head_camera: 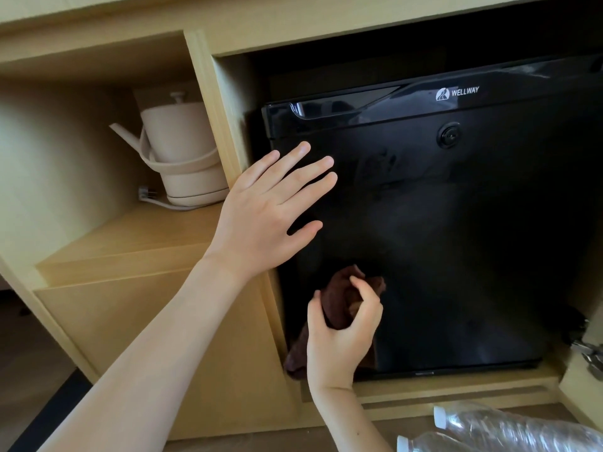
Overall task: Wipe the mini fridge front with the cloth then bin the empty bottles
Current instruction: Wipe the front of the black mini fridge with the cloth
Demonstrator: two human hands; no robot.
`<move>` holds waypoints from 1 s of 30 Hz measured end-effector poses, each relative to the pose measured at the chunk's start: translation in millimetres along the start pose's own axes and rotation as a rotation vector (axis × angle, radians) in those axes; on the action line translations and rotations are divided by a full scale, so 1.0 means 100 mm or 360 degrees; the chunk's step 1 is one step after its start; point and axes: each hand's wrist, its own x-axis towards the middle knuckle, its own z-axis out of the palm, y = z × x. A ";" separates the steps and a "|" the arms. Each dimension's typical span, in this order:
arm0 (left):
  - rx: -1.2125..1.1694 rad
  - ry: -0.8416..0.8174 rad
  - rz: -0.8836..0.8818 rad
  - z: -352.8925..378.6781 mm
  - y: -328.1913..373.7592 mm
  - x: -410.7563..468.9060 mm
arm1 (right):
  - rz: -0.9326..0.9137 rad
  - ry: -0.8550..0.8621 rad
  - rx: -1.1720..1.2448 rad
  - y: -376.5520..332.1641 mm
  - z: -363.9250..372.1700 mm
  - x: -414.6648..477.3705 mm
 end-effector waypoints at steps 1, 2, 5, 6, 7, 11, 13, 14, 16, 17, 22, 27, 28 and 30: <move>0.0000 0.0003 0.0000 0.00 0.00 0.00 | -0.0037 -0.0015 -0.0025 0.01 -0.01 0.02; -0.0001 0.0000 0.0001 0.01 0.00 0.00 | -0.0042 -0.0037 -0.0056 0.05 -0.04 0.00; -0.0004 -0.0007 -0.0008 0.01 0.01 0.00 | 0.0239 0.0014 -0.0108 0.25 -0.25 -0.19; -0.0003 -0.0009 -0.0011 0.00 0.00 0.00 | 0.0402 0.0065 -0.0082 0.30 -0.32 -0.24; 0.0000 -0.0012 -0.0013 0.00 0.00 0.00 | 0.0545 0.0108 -0.0054 0.32 -0.37 -0.28; 0.0008 -0.0004 -0.0029 -0.01 0.03 0.01 | 0.0622 0.0211 0.0016 0.12 -0.30 -0.15; 0.0010 -0.0005 -0.0040 0.00 0.04 0.01 | 0.0517 0.0248 0.0144 -0.09 -0.16 0.04; 0.0010 -0.0003 -0.0043 0.01 0.04 0.01 | 0.0443 0.0252 0.0211 -0.20 -0.08 0.15; 0.0012 0.0007 -0.0043 0.02 0.04 0.01 | 0.0289 0.0229 0.0304 -0.40 0.05 0.36; 0.0011 0.0012 -0.0042 0.02 0.04 0.00 | 0.0219 0.0200 0.0321 -0.45 0.08 0.44; 0.0016 0.0025 -0.0040 0.03 0.03 0.00 | 0.0140 0.0072 0.0149 -0.27 -0.10 0.39; -0.0005 0.0007 -0.0046 0.00 0.05 0.02 | 0.0301 0.0131 0.0098 -0.14 -0.26 0.23; -0.0011 0.0002 -0.0049 0.00 0.06 0.02 | 0.0296 0.0149 0.0120 -0.18 -0.24 0.26; -0.0032 -0.0011 -0.0059 0.00 0.08 0.02 | 0.0263 0.0158 0.0197 -0.34 -0.14 0.40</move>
